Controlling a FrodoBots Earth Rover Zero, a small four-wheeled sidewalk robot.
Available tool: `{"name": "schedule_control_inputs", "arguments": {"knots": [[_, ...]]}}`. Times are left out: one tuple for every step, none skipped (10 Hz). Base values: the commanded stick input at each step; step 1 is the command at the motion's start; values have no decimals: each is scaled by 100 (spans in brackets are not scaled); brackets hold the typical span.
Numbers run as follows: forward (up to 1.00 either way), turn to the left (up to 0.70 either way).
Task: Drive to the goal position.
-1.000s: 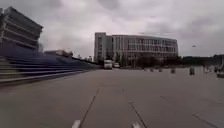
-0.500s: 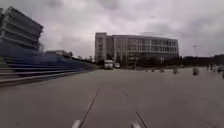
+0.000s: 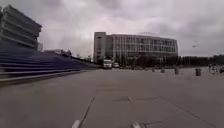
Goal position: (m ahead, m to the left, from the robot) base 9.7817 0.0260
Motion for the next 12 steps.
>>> {"name": "schedule_control_inputs", "arguments": {"knots": [[70, 0], [70, 0], [70, 0], [70, 0], [70, 0], [70, 0], [70, 0], [70, 0], [70, 0], [70, 0], [70, 0], [70, 0]]}}
